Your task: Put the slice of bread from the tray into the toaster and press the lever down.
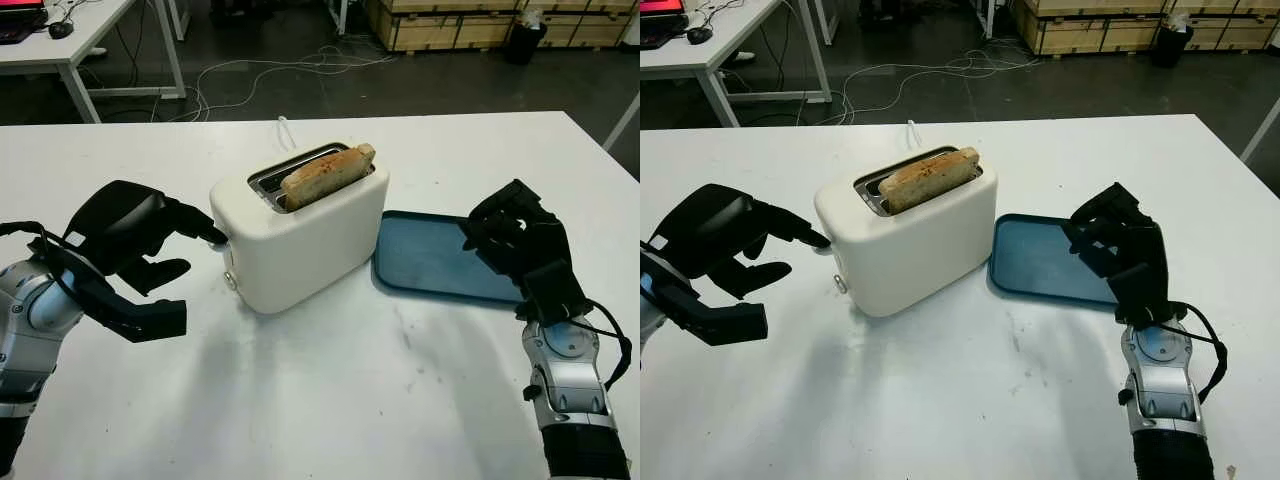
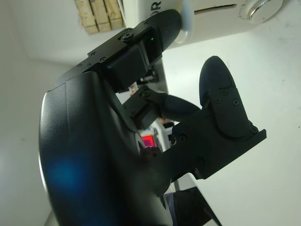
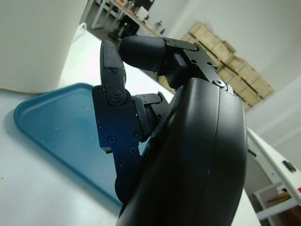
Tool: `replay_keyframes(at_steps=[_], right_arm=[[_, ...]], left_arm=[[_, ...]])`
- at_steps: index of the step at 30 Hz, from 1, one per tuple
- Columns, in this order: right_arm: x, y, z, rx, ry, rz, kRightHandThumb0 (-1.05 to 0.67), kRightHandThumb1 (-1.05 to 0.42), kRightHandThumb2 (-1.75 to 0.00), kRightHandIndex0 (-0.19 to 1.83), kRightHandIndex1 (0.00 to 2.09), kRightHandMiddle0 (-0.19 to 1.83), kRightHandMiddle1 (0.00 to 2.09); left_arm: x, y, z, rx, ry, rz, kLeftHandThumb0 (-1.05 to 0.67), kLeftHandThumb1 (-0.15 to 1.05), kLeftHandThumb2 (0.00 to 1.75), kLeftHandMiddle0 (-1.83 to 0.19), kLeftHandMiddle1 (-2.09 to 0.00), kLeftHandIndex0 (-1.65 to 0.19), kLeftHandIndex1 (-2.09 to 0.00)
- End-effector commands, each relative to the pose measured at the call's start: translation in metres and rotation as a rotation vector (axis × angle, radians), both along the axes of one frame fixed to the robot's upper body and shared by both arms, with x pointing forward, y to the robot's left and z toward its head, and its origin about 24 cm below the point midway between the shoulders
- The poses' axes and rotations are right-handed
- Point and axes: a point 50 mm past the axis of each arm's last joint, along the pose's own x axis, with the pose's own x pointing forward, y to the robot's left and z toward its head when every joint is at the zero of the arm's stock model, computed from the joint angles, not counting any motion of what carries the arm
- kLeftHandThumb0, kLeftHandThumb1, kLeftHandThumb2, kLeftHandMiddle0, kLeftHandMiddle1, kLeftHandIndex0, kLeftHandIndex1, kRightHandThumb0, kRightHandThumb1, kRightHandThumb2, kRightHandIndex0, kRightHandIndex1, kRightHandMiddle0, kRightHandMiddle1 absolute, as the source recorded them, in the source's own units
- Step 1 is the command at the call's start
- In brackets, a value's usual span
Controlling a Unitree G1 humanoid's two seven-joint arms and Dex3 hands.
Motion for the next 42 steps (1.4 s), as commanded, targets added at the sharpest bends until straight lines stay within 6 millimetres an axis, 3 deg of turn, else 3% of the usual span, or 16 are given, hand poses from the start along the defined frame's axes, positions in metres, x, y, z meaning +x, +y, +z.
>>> replay_keyframes(at_steps=[1, 18, 37, 42], right_arm=[[-0.002, -0.002, 0.001, -0.004, -0.006, 0.001, -0.33, -0.92, -0.16, 0.65, 1.75, 0.41, 1.75], [-0.002, -0.003, -0.001, 0.015, -0.005, 0.012, -0.31, -0.92, -0.15, 0.66, 1.75, 0.42, 1.75], [-0.003, -0.002, -0.001, 0.025, 0.007, 0.021, -0.30, -0.92, -0.16, 0.66, 1.75, 0.41, 1.75], [-0.003, -0.003, 0.000, 0.024, -0.004, 0.024, -0.29, -0.92, -0.16, 0.66, 1.75, 0.41, 1.75]], left_arm=[[-0.001, 0.000, 0.000, 0.030, -0.001, 0.006, -0.20, 0.14, 1.12, -1.06, -1.47, -1.12, 0.00], [0.006, 0.008, -0.007, 0.025, 0.001, 0.048, -0.17, 0.17, 1.12, -1.03, -1.50, -1.10, 0.00], [0.007, 0.002, -0.014, 0.018, 0.031, 0.008, -0.19, 0.17, 1.11, -1.05, -1.49, -1.12, -0.01], [0.009, -0.003, -0.022, 0.025, 0.118, 0.013, -0.18, 0.19, 1.11, -1.01, -1.50, -1.09, 0.00]])
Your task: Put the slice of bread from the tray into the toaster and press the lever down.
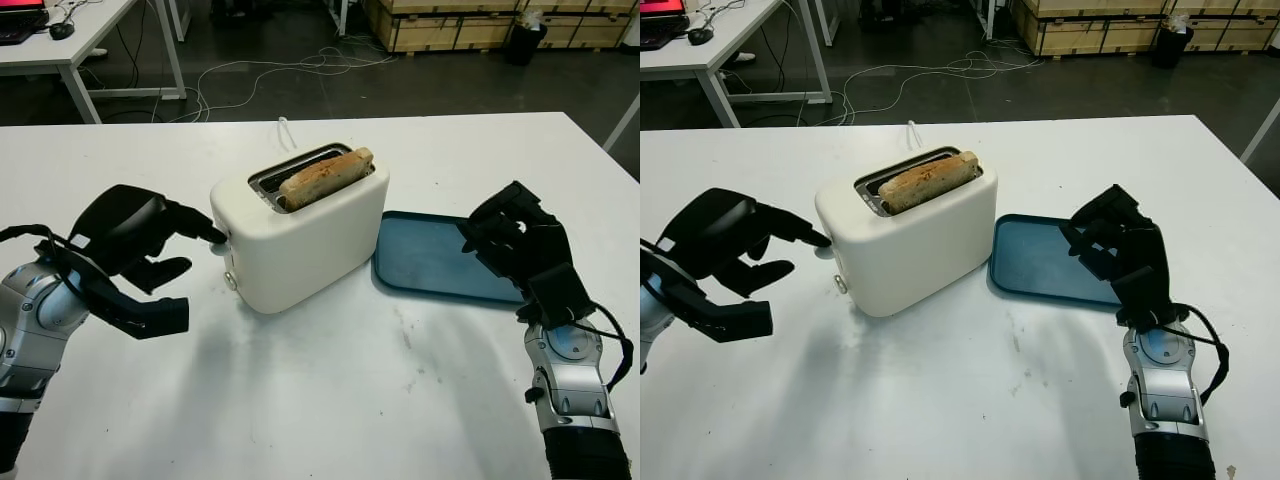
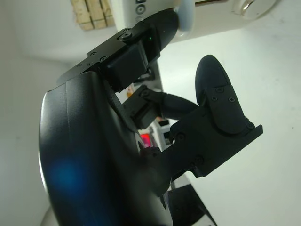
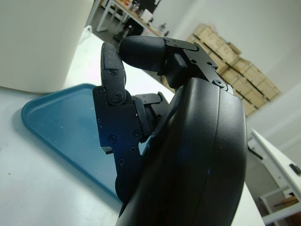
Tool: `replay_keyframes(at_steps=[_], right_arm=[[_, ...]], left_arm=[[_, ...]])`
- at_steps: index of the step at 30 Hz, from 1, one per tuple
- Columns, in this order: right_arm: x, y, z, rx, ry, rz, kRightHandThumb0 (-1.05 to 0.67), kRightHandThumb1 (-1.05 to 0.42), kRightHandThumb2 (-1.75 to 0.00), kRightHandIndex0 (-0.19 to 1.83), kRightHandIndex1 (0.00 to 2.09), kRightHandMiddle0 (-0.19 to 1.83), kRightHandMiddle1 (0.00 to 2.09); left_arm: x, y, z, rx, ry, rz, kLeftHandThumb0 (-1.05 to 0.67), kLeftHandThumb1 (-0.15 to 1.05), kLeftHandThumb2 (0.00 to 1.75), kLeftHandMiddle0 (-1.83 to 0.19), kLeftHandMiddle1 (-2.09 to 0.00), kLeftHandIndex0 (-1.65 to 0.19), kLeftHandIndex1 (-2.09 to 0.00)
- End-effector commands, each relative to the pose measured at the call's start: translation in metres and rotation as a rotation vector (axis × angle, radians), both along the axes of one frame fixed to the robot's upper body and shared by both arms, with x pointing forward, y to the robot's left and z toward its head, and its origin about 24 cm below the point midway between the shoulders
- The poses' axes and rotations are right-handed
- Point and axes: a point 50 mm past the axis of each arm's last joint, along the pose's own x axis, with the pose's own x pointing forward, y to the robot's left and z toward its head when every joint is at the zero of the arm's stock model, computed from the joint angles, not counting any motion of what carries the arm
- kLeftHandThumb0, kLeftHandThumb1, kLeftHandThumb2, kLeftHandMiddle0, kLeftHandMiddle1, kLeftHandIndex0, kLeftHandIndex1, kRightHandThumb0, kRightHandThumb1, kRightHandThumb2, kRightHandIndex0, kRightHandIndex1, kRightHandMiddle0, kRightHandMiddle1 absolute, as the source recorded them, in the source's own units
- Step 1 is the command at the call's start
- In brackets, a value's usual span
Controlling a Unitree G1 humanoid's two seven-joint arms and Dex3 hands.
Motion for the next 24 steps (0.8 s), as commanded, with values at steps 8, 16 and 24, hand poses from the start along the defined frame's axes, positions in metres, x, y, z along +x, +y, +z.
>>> replay_keyframes(at_steps=[8, 16, 24], right_arm=[[-0.001, -0.003, 0.001, 0.022, -0.014, 0.010, -0.33, -0.92, -0.16, 0.67, 1.75, 0.42, 1.75], [-0.003, -0.006, 0.002, 0.008, -0.008, 0.010, -0.29, -0.92, -0.16, 0.67, 1.75, 0.42, 1.75], [-0.001, -0.003, 0.003, 0.014, -0.013, 0.025, -0.29, -0.92, -0.16, 0.67, 1.75, 0.41, 1.75]], left_arm=[[0.005, -0.066, -0.094, 0.322, 0.507, 0.038, -0.13, 0.83, 0.05, -1.08, -1.18, -1.44, -0.13], [-0.022, -0.093, -0.137, 0.318, 0.771, 0.057, -0.13, 0.92, 0.05, -1.04, -0.34, -1.13, 0.00], [-0.026, -0.088, -0.124, 0.279, 0.748, 0.043, -0.14, 0.92, 0.03, -1.15, -0.65, -1.30, -0.07]])
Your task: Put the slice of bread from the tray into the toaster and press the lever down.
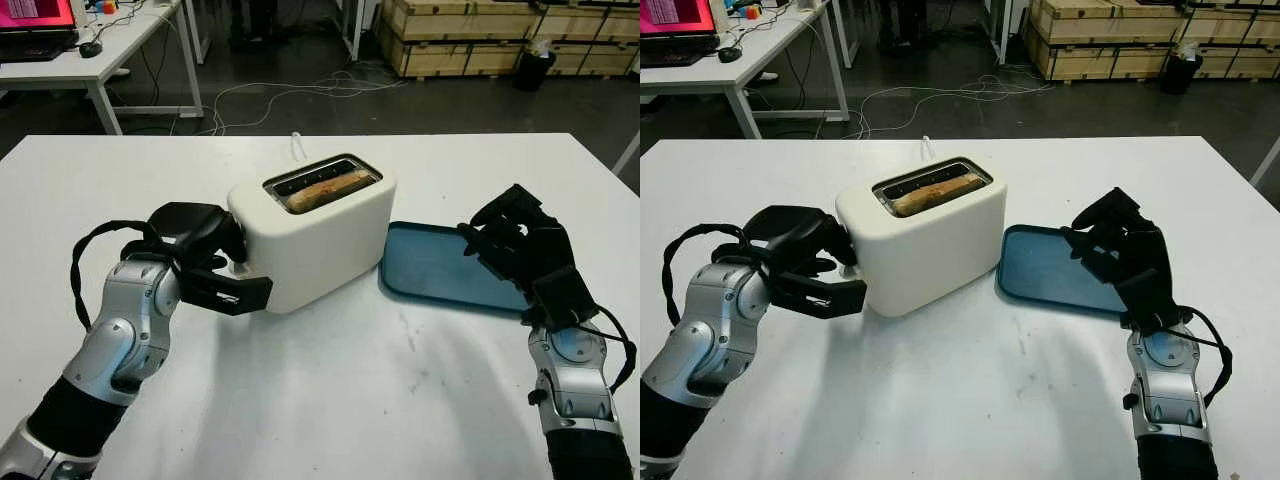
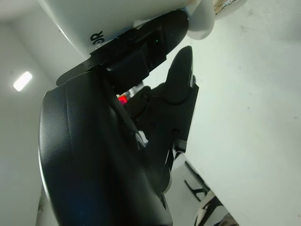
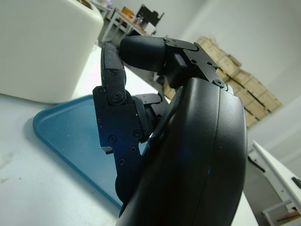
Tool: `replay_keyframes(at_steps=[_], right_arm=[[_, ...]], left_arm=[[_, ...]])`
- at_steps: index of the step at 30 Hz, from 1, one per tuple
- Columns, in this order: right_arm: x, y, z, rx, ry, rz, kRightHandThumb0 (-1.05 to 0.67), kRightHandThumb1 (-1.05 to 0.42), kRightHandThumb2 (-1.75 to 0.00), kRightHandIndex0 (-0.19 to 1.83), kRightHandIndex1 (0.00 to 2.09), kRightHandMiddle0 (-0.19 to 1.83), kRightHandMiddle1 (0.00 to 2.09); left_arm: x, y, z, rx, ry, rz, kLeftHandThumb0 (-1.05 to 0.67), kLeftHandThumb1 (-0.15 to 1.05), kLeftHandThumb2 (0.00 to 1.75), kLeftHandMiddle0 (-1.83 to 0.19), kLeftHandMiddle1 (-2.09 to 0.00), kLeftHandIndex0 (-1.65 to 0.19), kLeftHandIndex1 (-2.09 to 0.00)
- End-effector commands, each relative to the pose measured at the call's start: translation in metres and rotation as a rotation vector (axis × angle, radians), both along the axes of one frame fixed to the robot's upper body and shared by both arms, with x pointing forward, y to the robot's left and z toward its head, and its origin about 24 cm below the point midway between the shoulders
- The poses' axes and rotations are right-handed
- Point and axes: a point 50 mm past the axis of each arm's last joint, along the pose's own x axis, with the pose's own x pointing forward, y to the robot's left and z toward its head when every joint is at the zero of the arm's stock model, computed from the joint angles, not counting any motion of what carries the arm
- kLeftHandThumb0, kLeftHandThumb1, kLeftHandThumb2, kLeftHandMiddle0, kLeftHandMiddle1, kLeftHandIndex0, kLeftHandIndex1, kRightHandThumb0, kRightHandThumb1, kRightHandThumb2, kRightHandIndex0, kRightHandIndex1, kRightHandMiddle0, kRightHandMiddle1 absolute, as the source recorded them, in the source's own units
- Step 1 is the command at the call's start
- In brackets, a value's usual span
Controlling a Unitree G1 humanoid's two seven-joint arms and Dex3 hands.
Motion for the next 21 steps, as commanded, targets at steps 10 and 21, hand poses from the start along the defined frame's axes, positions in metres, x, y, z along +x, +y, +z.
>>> replay_keyframes(at_steps=[10, 21], right_arm=[[0.000, -0.002, 0.004, 0.009, -0.021, 0.002, -0.29, -0.92, -0.17, 0.67, 1.75, 0.42, 1.75], [0.000, -0.001, 0.004, 0.009, -0.029, 0.015, -0.32, -0.92, -0.17, 0.68, 1.75, 0.40, 1.75]], left_arm=[[-0.054, -0.038, -0.099, -0.010, 0.644, -0.171, -0.13, 0.92, 0.06, -1.05, -0.54, -1.22, -0.01], [-0.055, -0.027, -0.101, -0.037, 0.709, -0.108, -0.14, 0.92, 0.24, -1.13, -0.11, -1.05, -0.03]])
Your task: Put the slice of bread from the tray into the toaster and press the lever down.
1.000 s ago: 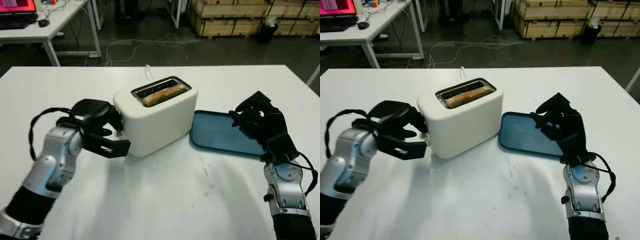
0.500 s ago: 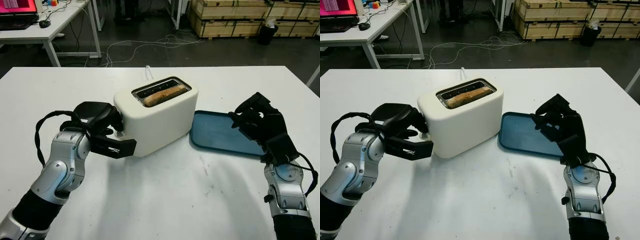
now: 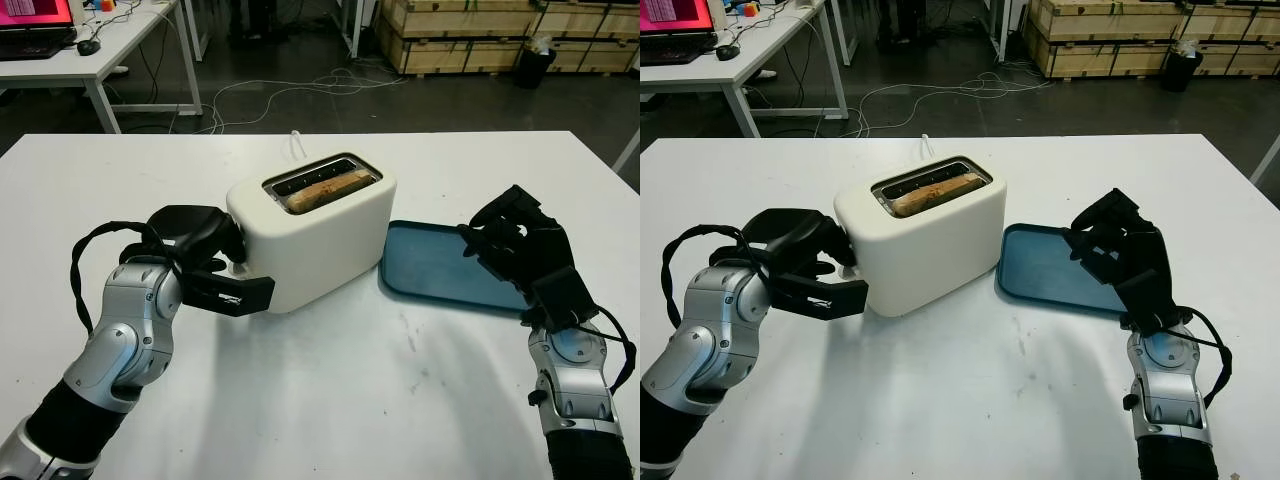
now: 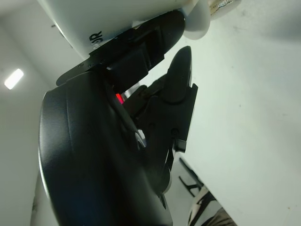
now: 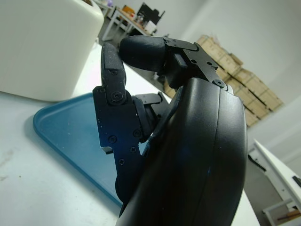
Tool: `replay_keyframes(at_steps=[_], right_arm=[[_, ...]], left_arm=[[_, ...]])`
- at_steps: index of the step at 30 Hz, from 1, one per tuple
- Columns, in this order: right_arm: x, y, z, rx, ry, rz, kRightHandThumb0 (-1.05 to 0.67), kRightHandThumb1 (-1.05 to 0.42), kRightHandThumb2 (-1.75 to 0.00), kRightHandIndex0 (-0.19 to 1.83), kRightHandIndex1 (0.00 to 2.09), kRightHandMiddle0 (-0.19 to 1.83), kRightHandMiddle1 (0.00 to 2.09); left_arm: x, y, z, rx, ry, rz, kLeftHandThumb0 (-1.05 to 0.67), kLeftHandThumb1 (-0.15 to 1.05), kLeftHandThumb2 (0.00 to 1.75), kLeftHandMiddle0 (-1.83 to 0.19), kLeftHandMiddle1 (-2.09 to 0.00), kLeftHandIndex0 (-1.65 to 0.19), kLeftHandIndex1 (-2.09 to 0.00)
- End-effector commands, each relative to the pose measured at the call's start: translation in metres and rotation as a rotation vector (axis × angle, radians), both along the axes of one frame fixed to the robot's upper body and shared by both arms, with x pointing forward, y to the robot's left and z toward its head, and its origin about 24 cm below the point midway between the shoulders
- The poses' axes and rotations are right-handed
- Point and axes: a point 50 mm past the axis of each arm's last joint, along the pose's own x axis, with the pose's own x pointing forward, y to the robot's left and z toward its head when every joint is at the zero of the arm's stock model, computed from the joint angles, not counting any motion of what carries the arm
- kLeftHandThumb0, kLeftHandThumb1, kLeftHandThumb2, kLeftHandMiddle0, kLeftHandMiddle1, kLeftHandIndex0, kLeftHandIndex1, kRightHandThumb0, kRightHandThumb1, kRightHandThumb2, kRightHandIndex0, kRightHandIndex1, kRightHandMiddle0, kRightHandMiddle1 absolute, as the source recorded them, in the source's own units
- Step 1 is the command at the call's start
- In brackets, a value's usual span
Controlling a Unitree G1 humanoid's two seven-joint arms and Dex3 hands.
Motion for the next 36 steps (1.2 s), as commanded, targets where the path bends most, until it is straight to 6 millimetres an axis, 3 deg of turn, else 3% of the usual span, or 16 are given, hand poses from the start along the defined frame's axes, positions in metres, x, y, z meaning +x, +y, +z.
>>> replay_keyframes(at_steps=[1, 6, 7, 8, 9, 10, 14, 17, 19, 21, 23, 30, 36], right_arm=[[0.001, 0.000, 0.005, 0.006, -0.033, 0.009, -0.33, -0.92, -0.16, 0.67, 1.75, 0.41, 1.75], [0.001, 0.003, 0.005, 0.005, -0.042, 0.012, -0.37, -0.92, -0.15, 0.63, 1.75, 0.41, 1.75], [0.001, 0.004, 0.005, 0.009, -0.041, 0.013, -0.37, -0.92, -0.15, 0.63, 1.75, 0.42, 1.75], [0.002, 0.004, 0.005, 0.010, -0.039, 0.013, -0.38, -0.92, -0.14, 0.62, 1.75, 0.46, 1.68], [0.002, 0.004, 0.005, 0.008, -0.036, 0.014, -0.39, -0.92, -0.14, 0.62, 1.75, 0.50, 1.61], [0.002, 0.004, 0.005, 0.006, -0.035, 0.014, -0.39, -0.92, -0.14, 0.62, 1.75, 0.54, 1.53], [0.005, 0.003, 0.004, 0.013, -0.014, 0.031, -0.39, -0.92, -0.16, 0.58, 1.74, 0.62, 1.34], [0.009, 0.000, 0.004, 0.025, 0.012, 0.058, -0.38, -0.92, -0.19, 0.60, 1.68, 0.68, 1.15], [0.013, -0.003, 0.005, 0.024, 0.020, 0.080, -0.38, -0.92, -0.22, 0.62, 1.61, 0.73, 1.01], [0.019, -0.008, 0.008, 0.004, 0.032, 0.114, -0.38, -0.92, -0.27, 0.64, 1.52, 0.74, 0.91], [0.024, -0.014, 0.013, -0.033, 0.042, 0.146, -0.39, -0.92, -0.31, 0.64, 1.46, 0.73, 0.89], [0.048, -0.043, 0.039, -0.153, 0.096, 0.256, -0.40, -0.92, -0.37, 0.63, 1.47, 0.71, 0.87], [0.060, -0.058, 0.060, -0.233, 0.105, 0.282, -0.34, -0.92, -0.34, 0.62, 1.51, 0.71, 0.89]], left_arm=[[-0.045, -0.023, -0.094, -0.092, 0.631, -0.144, -0.13, 0.92, 0.20, -1.19, -0.14, -1.11, -0.05], [-0.026, -0.001, -0.039, -0.252, 0.409, -0.086, -0.07, 0.92, 0.18, -1.33, -0.19, -1.26, -0.10], [-0.024, 0.003, -0.027, -0.290, 0.355, -0.087, -0.04, 0.92, 0.15, -1.35, -0.32, -1.30, -0.09], [-0.024, 0.007, -0.018, -0.331, 0.305, -0.089, -0.01, 0.91, 0.12, -1.22, -0.82, -1.35, -0.07], [-0.023, 0.012, -0.009, -0.384, 0.256, -0.091, 0.01, 0.91, 0.11, -1.12, -1.11, -1.38, -0.07], [-0.023, 0.015, -0.004, -0.425, 0.223, -0.093, 0.04, 0.90, 0.10, -1.06, -1.27, -1.40, -0.07], [-0.022, 0.029, 0.009, -0.592, 0.060, -0.081, 0.02, 0.90, 0.12, -0.93, -1.47, -1.41, -0.08], [-0.020, 0.042, 0.017, -0.693, -0.073, -0.050, -0.08, 0.83, 0.32, -0.89, -1.69, -1.35, -0.18], [-0.018, 0.048, 0.021, -0.748, -0.131, -0.032, -0.10, 0.74, 0.57, -0.89, -1.73, -1.14, -0.52], [-0.017, 0.055, 0.025, -0.792, -0.173, -0.011, -0.12, 0.71, 0.71, -0.87, -1.74, -0.85, -1.01], [-0.015, 0.061, 0.030, -0.808, -0.188, -0.007, -0.14, 0.70, 0.77, -0.87, -1.74, -0.72, -1.23], [-0.012, 0.082, 0.049, -0.690, -0.192, -0.039, -0.26, 0.62, 0.71, -0.82, -1.75, -0.71, -1.36], [-0.009, 0.091, 0.056, -0.656, -0.212, -0.058, -0.31, 0.64, 0.56, -0.86, -1.75, -0.75, -1.36]])
